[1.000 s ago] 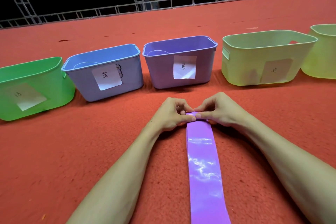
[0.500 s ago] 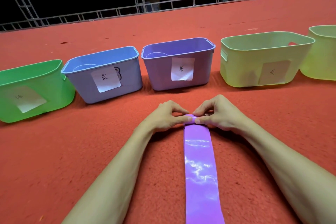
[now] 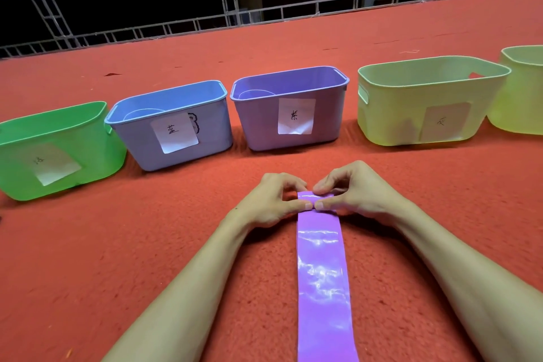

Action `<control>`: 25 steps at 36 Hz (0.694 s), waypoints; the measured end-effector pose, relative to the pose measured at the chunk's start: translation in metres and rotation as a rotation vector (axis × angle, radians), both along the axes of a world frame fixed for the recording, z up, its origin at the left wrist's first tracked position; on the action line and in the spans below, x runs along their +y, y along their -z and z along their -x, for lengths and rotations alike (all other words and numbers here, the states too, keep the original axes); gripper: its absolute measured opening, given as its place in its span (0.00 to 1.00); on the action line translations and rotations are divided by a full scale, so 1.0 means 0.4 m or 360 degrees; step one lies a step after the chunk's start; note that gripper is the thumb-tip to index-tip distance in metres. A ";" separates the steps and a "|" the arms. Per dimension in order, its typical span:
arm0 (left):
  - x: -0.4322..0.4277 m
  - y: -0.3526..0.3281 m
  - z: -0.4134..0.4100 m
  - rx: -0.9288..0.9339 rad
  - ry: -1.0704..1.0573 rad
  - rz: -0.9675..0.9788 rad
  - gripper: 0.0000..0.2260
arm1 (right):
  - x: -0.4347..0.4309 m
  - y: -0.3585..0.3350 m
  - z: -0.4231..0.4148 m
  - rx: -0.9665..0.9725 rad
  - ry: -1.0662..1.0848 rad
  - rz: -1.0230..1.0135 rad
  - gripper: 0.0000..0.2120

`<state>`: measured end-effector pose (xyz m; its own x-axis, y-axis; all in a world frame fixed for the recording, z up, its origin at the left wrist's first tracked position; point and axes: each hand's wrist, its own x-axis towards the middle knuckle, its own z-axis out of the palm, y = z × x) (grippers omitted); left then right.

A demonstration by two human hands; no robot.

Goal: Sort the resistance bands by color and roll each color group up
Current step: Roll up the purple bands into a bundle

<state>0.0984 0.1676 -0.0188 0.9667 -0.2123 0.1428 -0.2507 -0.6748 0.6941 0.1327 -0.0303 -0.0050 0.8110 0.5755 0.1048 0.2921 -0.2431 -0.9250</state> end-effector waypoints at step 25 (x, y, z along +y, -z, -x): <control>-0.025 -0.004 0.017 -0.0143 -0.0057 0.0282 0.10 | 0.001 0.001 0.007 -0.0032 -0.0019 -0.0001 0.06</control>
